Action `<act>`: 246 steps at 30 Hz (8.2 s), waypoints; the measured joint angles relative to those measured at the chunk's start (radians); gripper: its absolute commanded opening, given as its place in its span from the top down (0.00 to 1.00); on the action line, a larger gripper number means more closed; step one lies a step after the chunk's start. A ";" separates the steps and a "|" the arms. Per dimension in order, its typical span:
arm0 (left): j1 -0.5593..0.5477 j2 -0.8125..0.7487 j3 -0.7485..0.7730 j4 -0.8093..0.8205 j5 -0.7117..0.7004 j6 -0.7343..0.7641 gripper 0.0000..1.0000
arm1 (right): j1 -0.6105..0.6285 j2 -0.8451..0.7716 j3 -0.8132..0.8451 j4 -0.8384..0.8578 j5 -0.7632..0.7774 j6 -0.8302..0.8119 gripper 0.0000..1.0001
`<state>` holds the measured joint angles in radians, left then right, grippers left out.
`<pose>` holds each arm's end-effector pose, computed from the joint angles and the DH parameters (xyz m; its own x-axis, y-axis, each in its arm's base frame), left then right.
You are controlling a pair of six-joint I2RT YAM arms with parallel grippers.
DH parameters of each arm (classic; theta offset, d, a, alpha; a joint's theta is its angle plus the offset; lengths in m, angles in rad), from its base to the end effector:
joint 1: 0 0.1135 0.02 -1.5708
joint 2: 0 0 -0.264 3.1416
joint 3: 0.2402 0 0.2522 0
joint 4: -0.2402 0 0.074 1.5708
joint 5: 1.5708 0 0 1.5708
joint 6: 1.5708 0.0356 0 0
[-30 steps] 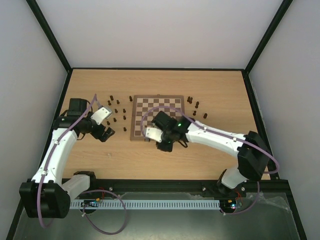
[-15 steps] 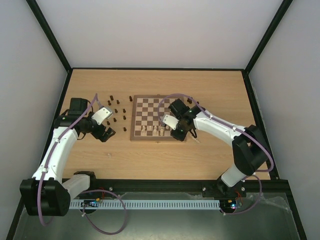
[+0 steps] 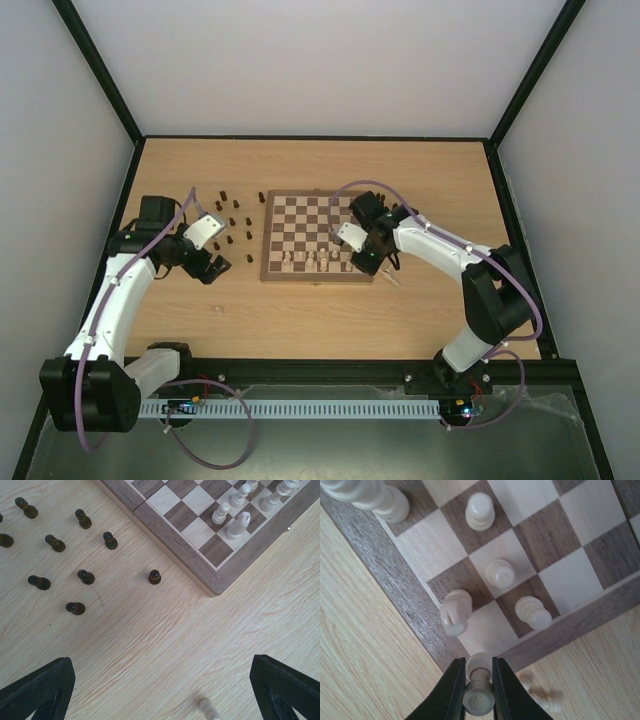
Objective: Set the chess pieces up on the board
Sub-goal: Place the chess piece on the chessboard, then pick up the chess piece at the center of the board, then place the chess piece on the chessboard.
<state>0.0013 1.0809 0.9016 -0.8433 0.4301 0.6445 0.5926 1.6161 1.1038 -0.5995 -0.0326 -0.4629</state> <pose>0.2030 -0.0146 0.2710 -0.5524 0.5454 -0.6304 0.6855 0.7275 0.0286 0.2676 0.1816 0.2112 -0.4108 -0.8146 -0.4095 -0.8423 0.5110 -0.1717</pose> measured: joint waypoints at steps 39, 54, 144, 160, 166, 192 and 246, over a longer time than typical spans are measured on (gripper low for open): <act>0.000 0.023 0.000 0.000 0.000 0.000 0.01 | -0.024 0.042 -0.004 0.056 -0.039 0.001 0.85; 0.000 0.024 0.000 0.000 0.000 -0.001 0.01 | -0.037 0.039 -0.032 0.071 -0.045 0.001 0.79; -0.390 0.205 -0.173 -0.107 -0.415 -0.098 0.76 | -0.097 -0.325 -0.154 0.056 -0.077 -0.007 0.54; -0.412 0.218 -0.162 -0.108 -0.412 -0.114 0.98 | -0.110 -0.326 -0.166 0.057 -0.080 -0.017 0.54; -0.417 0.218 -0.162 -0.108 -0.414 -0.115 0.89 | -0.113 -0.326 -0.166 0.056 -0.080 -0.023 0.54; -0.422 0.287 -0.162 -0.096 -0.416 -0.125 0.76 | -0.120 -0.326 -0.169 0.056 -0.080 -0.026 0.54; -0.815 0.646 0.487 -0.176 -0.438 -0.172 0.94 | -0.242 -0.466 -0.189 0.034 -0.118 -0.035 0.53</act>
<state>-0.8139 1.7271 1.3888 -1.0191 -0.0082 0.4721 0.3504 1.1500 0.9150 -0.5652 -0.1505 -0.4984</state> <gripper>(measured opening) 0.144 0.467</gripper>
